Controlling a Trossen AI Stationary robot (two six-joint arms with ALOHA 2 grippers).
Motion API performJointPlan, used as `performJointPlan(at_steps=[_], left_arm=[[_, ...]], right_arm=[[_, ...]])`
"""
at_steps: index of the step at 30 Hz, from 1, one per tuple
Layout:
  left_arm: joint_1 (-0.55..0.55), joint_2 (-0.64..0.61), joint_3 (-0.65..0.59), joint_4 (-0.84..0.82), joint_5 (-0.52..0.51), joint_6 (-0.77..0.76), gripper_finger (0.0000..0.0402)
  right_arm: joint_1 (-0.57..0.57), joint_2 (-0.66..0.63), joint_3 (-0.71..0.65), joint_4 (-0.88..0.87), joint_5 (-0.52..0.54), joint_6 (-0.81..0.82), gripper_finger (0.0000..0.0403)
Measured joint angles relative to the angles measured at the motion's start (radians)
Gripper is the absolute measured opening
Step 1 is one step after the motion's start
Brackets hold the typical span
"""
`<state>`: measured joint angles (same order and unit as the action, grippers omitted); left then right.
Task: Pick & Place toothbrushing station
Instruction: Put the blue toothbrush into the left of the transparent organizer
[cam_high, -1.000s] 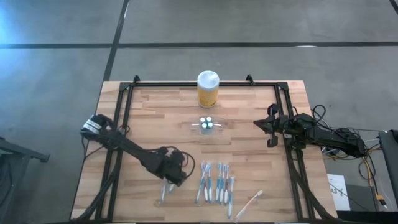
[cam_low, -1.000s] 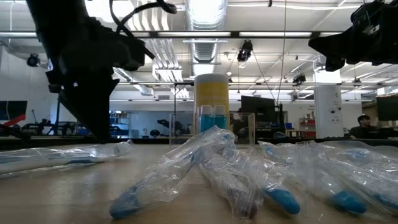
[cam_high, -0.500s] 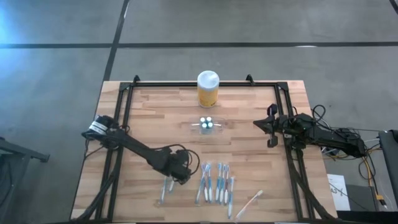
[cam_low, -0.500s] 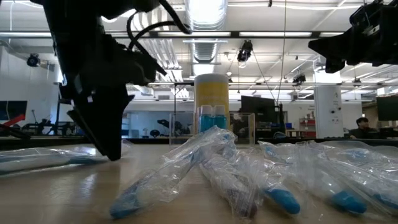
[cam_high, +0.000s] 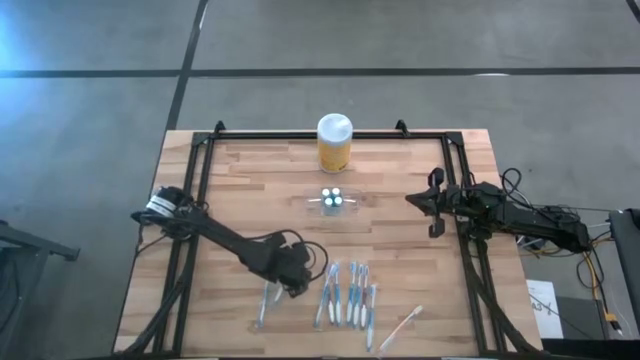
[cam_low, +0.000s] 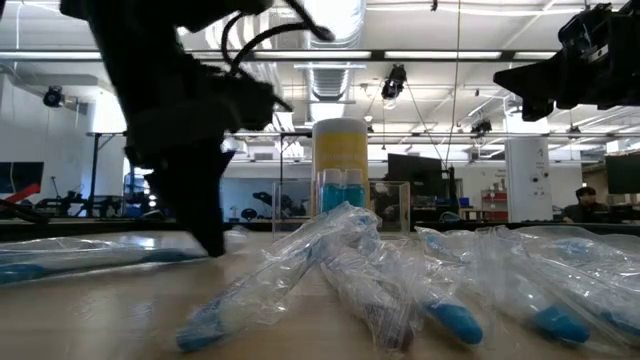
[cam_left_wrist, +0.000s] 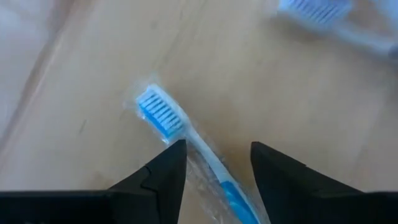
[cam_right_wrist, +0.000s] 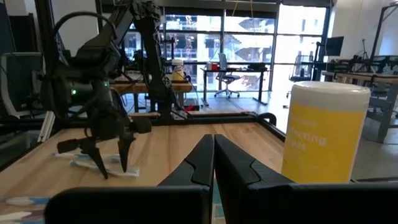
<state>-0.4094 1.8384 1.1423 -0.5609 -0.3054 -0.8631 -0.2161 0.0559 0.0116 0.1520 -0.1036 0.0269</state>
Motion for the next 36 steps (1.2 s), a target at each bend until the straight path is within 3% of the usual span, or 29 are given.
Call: performJointPlan(at_steps=[11,15,19,36], left_arm=[[0.009,-0.012,0.102,-0.085,-0.003,-0.070,0.0187],[0.011,-0.012,0.097,-0.130,-0.047,-0.125,0.0193],[0.015,-0.001,0.084,-0.130,-0.025,-0.157,0.0200],[0.048,0.139,0.084,-0.111,0.031,-0.069,0.0196]], right_arm=[[0.000,0.005,0.000,-0.007,-0.002,0.021,0.0008],[0.000,0.005,0.000,-0.007,-0.001,0.026,0.0008],[0.000,0.005,0.000,-0.009,-0.001,0.028,0.0008],[0.000,0.016,-0.001,-0.015,0.000,0.037,0.0008]])
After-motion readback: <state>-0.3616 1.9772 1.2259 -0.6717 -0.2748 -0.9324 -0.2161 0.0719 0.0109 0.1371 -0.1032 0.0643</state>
